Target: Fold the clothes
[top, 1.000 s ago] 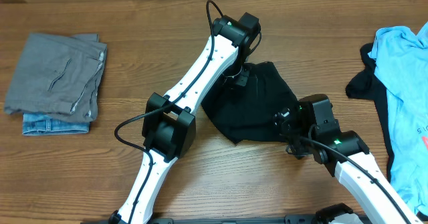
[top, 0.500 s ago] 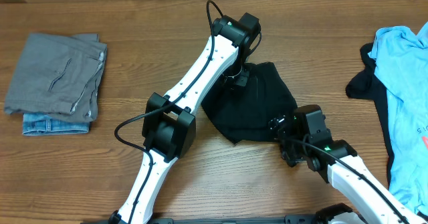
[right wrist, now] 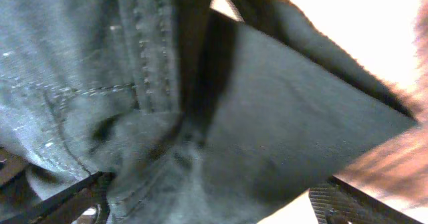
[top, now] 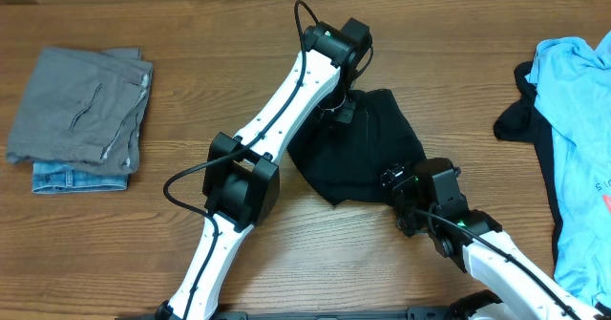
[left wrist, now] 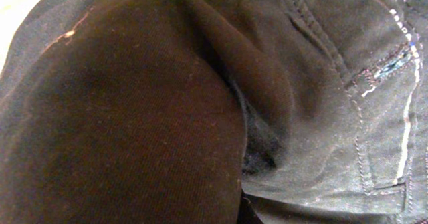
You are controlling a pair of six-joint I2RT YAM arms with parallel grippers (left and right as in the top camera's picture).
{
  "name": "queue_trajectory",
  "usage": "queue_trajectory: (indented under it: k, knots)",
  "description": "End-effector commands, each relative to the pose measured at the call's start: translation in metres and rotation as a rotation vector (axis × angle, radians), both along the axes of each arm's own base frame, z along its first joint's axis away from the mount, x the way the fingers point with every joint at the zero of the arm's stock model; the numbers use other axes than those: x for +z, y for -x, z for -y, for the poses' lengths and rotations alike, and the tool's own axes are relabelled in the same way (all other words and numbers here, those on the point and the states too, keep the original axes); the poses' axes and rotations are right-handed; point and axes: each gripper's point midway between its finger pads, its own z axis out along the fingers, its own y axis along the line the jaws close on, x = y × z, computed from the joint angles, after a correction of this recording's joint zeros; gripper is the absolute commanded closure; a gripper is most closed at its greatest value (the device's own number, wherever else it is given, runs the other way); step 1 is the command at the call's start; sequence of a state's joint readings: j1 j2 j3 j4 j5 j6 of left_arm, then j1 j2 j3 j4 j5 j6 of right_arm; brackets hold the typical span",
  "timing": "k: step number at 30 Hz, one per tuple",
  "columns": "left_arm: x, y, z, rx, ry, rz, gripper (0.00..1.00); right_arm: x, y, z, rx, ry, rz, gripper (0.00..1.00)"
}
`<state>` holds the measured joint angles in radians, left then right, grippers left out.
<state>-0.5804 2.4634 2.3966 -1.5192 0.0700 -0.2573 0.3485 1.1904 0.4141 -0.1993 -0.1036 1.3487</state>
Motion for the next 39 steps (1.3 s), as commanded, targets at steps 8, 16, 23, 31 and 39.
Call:
queue_trajectory:
  k: [8,16,23,31,39]
  knots:
    - [0.000,-0.002,-0.003,-0.010,-0.001,-0.003,0.96,0.044,-0.025,-0.005,0.066,0.032,0.181,0.37]
    - [0.000,-0.002,-0.004,-0.008,-0.001,-0.004,0.96,0.040,-0.027,0.006,0.009,0.070,0.175,0.33]
    - [0.000,-0.002,-0.004,-0.008,-0.001,-0.003,0.96,0.015,-0.030,0.008,-0.036,0.080,0.101,0.30]
    - [0.001,-0.001,-0.005,-0.008,-0.005,-0.010,0.96,0.005,-0.039,0.005,-0.064,0.058,0.095,0.34]
    - [0.001,0.000,-0.006,-0.016,-0.007,-0.012,0.96,0.037,-0.058,-0.006,-0.010,0.041,0.210,0.85]
